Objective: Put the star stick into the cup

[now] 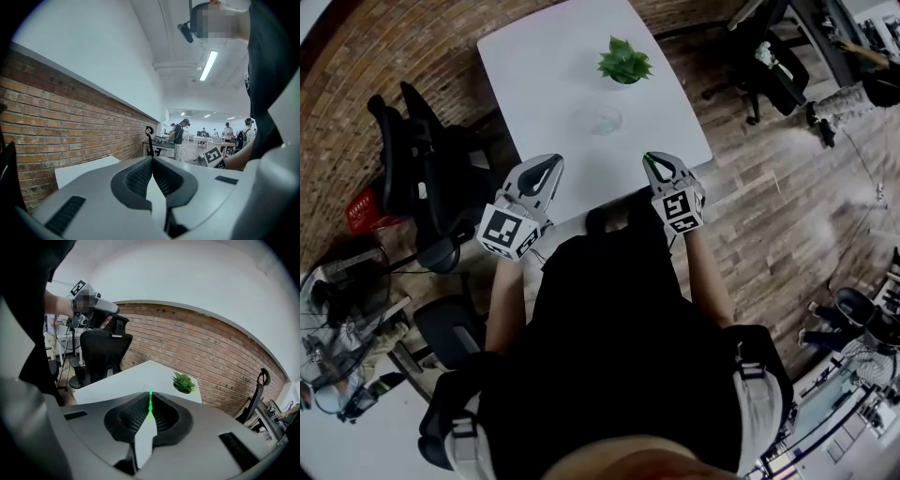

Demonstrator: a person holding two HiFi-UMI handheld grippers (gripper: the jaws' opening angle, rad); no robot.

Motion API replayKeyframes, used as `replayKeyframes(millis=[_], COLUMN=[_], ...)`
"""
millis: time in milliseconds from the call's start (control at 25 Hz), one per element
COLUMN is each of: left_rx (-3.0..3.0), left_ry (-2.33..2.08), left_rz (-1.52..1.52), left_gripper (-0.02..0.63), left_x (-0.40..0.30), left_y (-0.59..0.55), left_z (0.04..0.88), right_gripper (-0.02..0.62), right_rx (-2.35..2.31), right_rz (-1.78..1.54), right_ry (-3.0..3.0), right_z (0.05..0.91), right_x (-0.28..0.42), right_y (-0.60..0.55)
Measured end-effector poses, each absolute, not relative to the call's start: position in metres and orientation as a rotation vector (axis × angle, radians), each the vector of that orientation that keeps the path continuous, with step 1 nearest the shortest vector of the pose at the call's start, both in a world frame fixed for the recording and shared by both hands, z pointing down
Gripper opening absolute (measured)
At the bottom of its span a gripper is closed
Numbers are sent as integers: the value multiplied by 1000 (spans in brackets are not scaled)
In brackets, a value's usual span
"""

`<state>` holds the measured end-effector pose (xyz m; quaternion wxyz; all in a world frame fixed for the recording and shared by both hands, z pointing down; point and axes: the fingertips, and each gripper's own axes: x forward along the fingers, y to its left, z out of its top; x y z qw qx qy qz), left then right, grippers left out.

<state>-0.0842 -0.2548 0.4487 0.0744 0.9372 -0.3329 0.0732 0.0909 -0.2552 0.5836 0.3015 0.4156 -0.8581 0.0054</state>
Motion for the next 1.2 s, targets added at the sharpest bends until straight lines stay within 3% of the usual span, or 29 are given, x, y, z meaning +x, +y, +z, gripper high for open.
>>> replayKeyframes(millis=[1200], left_rx=[2699], left_ry=[-1231], left_rz=[203], left_gripper=[23], left_x=[-110], left_y=[-269], left_z=[450], right_gripper=[15], right_rx=[990], right_rz=[49], right_ry=[-2307], right_z=[597], right_x=[73], right_y=[-317])
